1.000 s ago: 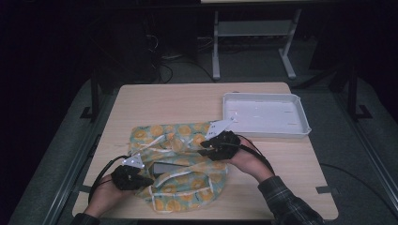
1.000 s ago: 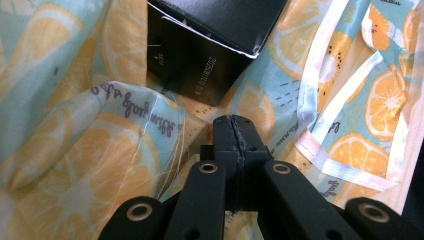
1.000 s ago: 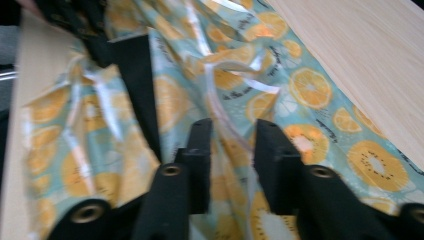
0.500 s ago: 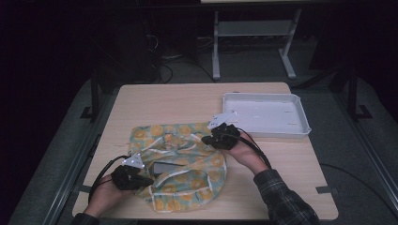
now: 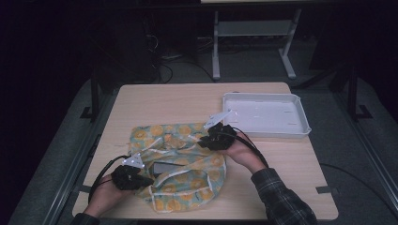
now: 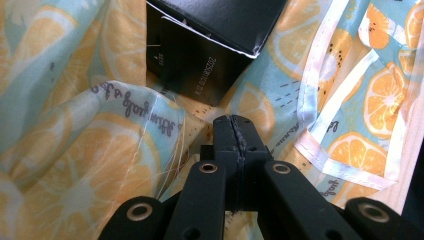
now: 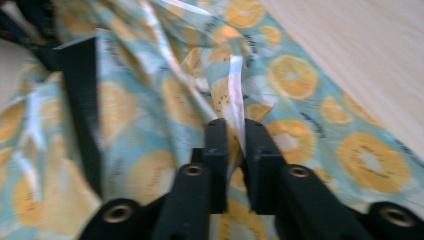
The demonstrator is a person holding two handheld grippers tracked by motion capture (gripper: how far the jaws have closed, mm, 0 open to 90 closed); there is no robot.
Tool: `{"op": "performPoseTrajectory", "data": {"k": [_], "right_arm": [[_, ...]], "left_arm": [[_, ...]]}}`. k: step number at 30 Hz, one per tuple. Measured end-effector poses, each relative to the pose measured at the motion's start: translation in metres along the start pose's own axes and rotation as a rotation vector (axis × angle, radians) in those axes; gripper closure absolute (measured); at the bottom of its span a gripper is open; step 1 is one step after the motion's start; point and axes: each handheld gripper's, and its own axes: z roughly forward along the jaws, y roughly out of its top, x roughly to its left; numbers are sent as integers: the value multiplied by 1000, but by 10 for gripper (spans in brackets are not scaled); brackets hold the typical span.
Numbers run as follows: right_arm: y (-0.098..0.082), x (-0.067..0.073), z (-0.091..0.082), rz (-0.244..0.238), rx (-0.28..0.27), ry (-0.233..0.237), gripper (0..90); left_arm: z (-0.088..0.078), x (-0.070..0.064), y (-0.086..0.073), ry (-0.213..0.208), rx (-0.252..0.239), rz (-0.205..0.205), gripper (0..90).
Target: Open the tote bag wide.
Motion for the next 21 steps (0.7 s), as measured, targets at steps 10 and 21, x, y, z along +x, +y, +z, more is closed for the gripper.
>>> {"op": "performPoseTrajectory", "data": {"k": [10, 21], "right_arm": [[-22, -39, -14, 111, -1, -123, 884], [-52, -57, -2, 145, 135, -192, 887]], "left_arm": [[0, 0, 0, -3, -1, -6, 896], [0, -1, -1, -3, -1, -4, 896]]}}
